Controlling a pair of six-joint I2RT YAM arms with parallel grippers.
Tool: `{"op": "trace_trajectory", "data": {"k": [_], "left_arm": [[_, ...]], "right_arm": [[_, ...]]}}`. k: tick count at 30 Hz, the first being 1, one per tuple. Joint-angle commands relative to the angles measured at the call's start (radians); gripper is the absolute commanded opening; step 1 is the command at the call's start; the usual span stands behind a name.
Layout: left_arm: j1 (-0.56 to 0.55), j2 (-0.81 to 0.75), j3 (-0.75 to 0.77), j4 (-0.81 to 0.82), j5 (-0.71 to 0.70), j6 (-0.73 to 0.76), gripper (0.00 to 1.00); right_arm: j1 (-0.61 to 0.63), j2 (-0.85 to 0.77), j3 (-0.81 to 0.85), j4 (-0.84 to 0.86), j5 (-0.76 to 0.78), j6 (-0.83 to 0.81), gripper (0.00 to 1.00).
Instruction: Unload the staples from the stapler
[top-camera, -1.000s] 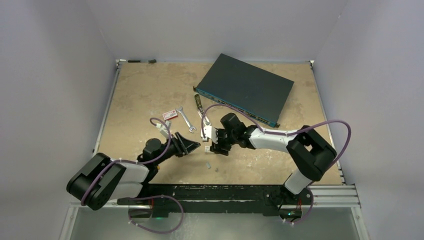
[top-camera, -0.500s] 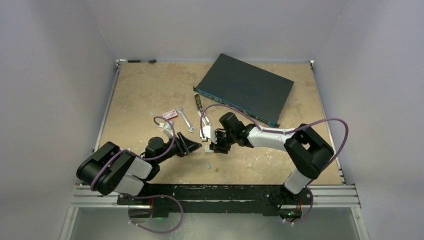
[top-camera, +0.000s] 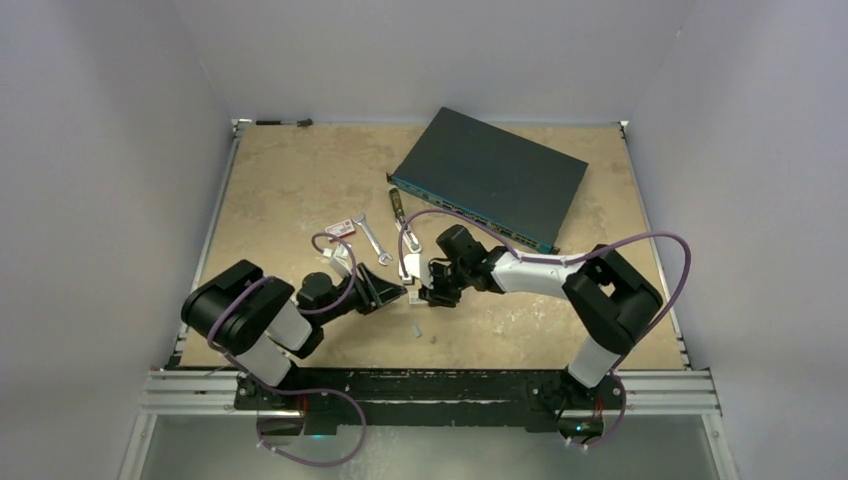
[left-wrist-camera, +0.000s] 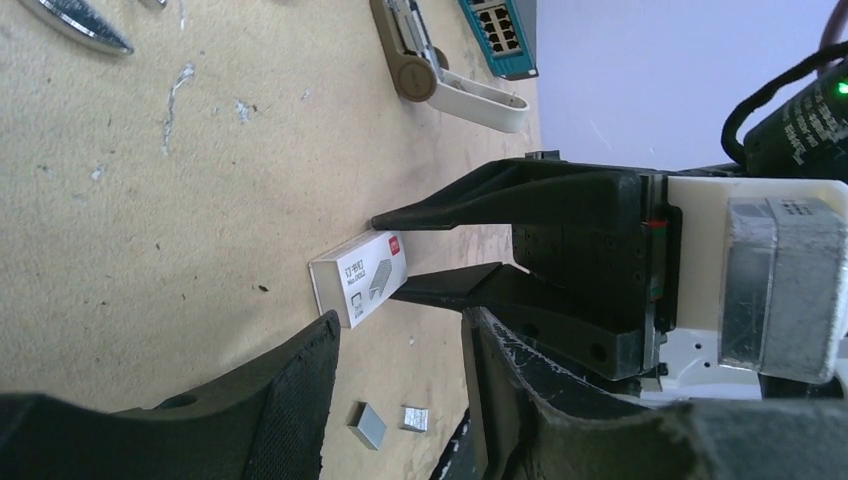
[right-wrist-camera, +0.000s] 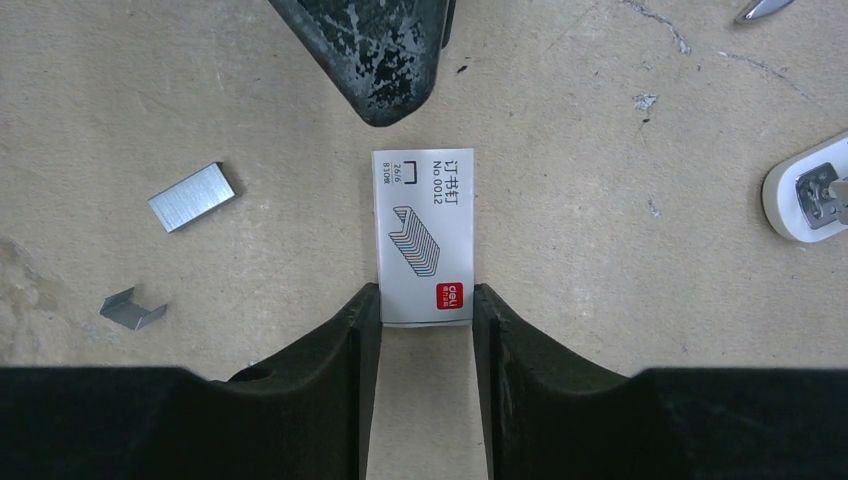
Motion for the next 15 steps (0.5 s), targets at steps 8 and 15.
{"op": "trace_trajectory", "data": {"k": [8,15], "left_arm": [[-0.004,0.250,0.035,0.350,0.041,-0.180,0.39],[-0.032,0.379,0.045,0.486,0.055,-0.222,0.33]], "right_arm": [[-0.003,0.018,0.051,-0.030,-0.016,-0.022,0.37],[-0.004,0.015,0.046,-0.028,-0.013,-0.027,0.36]]}}
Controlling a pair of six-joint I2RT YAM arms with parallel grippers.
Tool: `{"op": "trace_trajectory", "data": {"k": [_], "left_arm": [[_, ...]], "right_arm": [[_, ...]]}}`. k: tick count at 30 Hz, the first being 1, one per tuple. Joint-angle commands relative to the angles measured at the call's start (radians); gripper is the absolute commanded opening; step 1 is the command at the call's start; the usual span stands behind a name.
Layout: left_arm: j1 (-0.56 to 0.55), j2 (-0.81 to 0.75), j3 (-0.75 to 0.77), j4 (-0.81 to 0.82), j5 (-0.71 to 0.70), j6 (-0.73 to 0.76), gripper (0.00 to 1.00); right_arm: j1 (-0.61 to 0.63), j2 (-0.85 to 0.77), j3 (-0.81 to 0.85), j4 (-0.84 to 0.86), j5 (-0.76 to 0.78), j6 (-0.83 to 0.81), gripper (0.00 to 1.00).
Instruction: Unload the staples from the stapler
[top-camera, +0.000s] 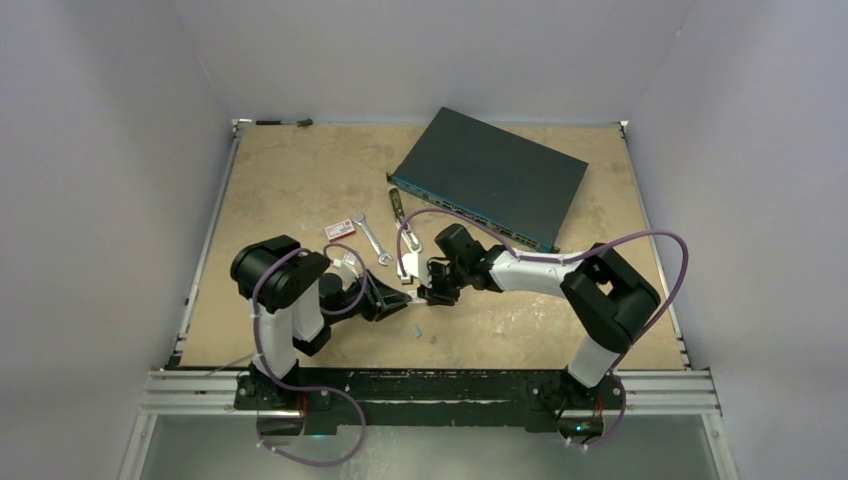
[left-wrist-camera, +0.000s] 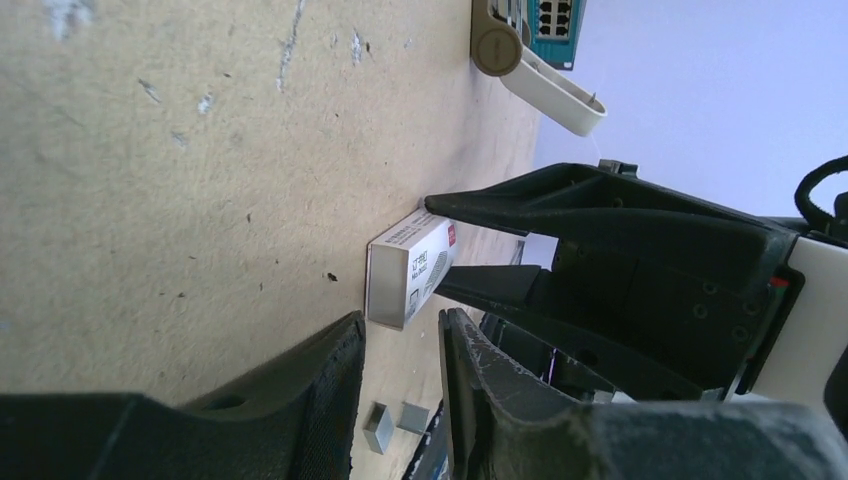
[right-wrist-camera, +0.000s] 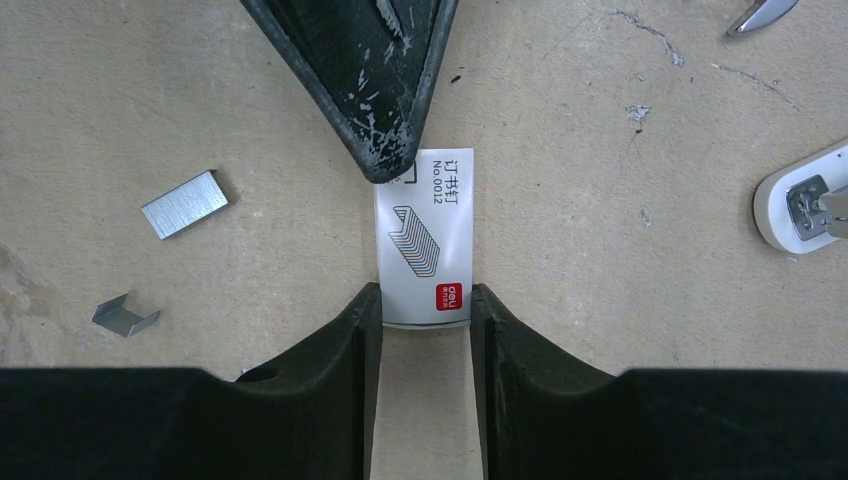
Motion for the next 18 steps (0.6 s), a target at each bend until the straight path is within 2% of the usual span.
{"op": "trace_trajectory", "data": {"k": [1,11,18], "left_arm": [[-0.030,0.022,0.001,0.286,-0.002,-0.014,0.33],[-0.035,-0.024,-0.012,0.282,-0.048,0.003,0.32],[-0.034,-0.149,-0.009,0.117,-0.101,0.076,0.32]], "right_arm": [[-0.004,-0.002,0.027,-0.023,-0.013,-0.019,0.36],[-0.004,0.001,0.028,-0.024,-0.010,-0.020,0.36],[-0.003,0.003,0.028,-0.028,-0.004,-0.021,0.36]]}}
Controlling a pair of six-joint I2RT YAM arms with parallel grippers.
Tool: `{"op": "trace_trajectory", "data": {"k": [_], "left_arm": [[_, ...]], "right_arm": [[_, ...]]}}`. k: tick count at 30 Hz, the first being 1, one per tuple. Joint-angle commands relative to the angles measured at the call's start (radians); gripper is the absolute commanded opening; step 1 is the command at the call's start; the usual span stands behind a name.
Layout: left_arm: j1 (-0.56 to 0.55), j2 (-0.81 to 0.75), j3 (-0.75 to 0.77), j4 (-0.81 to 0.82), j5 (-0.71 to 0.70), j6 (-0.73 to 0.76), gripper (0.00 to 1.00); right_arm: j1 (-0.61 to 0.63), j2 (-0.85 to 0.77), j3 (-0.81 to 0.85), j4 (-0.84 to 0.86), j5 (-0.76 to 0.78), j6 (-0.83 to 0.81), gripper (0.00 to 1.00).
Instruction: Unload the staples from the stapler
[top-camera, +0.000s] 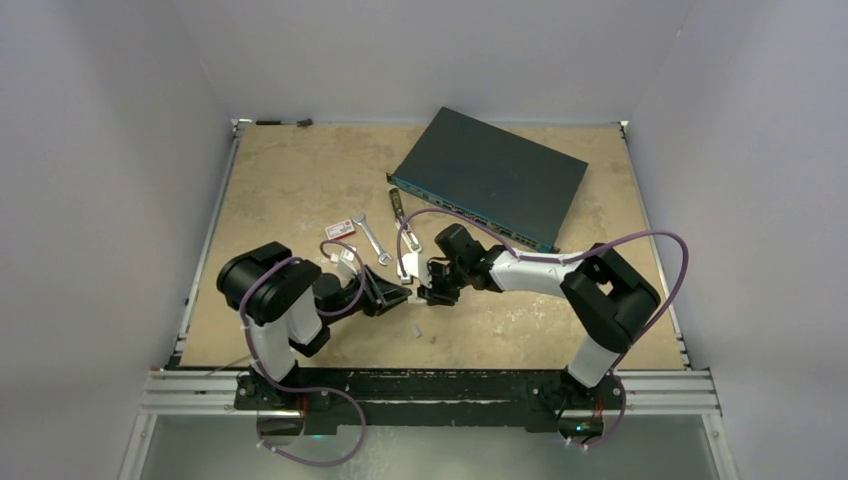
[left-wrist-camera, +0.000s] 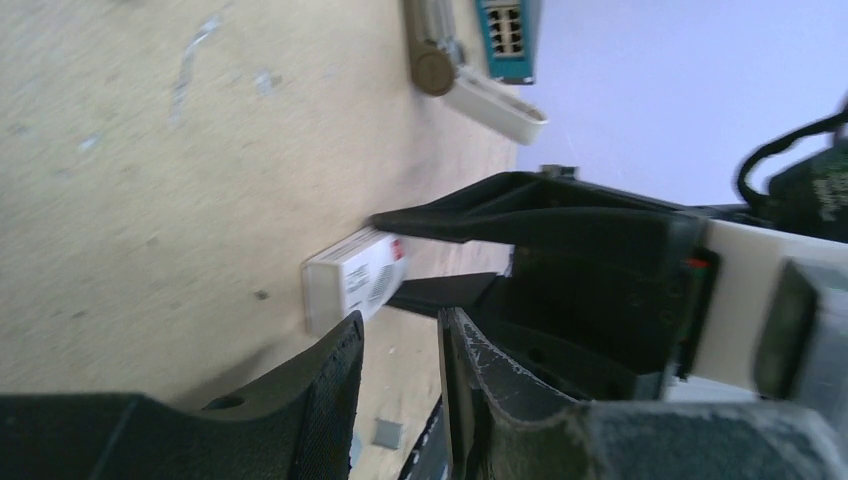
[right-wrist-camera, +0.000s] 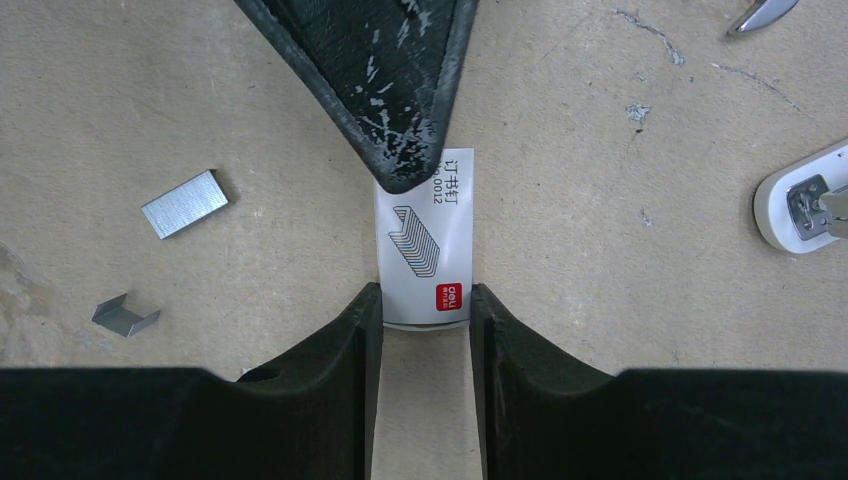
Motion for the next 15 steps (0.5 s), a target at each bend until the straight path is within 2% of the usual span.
{"op": "trace_trajectory", "data": {"k": [1,8,15], "left_arm": [[-0.005,-0.097,0.008,0.079,-0.050,0.076,0.32],[-0.006,-0.110,0.044,0.038,-0.038,0.090,0.32],[0.005,-0.108,0.002,0.057,-0.065,0.091,0.32]], "right_arm": [[-0.004,0.005,0.029,-0.027,-0.004,-0.019,0.36],[-0.003,0.012,0.035,-0.033,-0.004,-0.020,0.35],[-0.004,0.013,0.036,-0.035,-0.005,-0.021,0.35]]}}
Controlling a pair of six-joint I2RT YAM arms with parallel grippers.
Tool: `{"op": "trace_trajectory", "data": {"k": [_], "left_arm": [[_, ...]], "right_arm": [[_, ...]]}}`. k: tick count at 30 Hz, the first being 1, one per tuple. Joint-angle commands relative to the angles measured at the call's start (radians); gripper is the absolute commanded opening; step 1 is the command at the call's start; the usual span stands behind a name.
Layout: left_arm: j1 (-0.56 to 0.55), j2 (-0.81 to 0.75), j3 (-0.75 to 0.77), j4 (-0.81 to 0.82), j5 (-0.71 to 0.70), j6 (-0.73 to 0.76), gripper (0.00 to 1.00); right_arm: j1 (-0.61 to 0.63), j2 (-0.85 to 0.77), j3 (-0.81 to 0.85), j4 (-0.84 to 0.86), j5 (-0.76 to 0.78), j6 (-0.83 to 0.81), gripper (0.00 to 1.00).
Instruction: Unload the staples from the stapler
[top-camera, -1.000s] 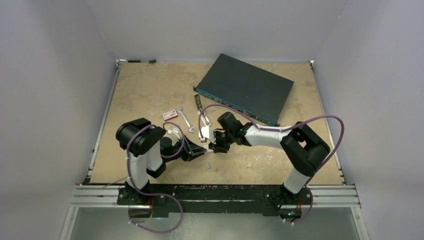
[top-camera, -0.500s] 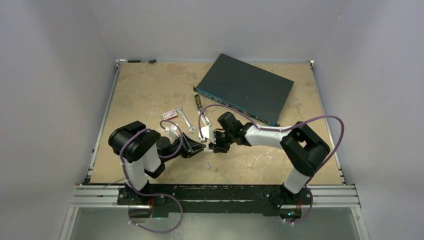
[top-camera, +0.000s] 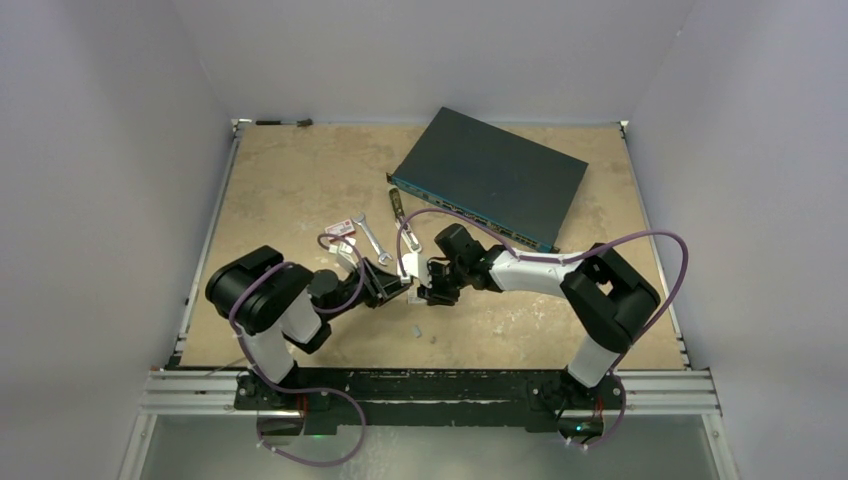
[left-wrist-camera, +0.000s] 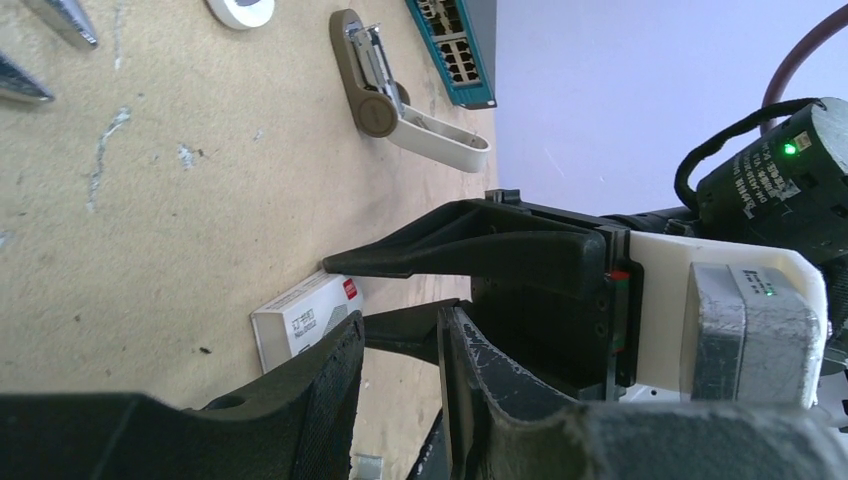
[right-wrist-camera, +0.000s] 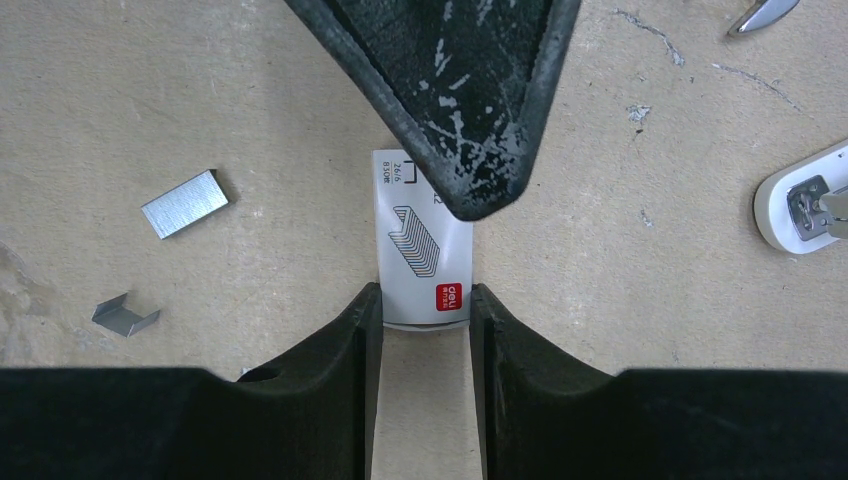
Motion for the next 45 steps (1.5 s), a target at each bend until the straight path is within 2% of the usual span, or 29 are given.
{"op": "trace_trajectory", "data": {"k": [1,18,45], "left_arm": [[0.005,-0.007,-0.028,0.057,-0.037,0.028,0.32],[0.005,-0.013,-0.016,-0.048,-0.035,0.059,0.31],[-0.009,0.018,0.015,-0.104,0.010,0.071,0.31]], "right_arm": [[-0.003,0.013,0.034,-0.034,-0.006,-0.020,0.35],[-0.004,0.017,0.036,-0.036,-0.004,-0.019,0.35],[-0.003,0.016,0.039,-0.040,-0.007,-0.018,0.35]]}}
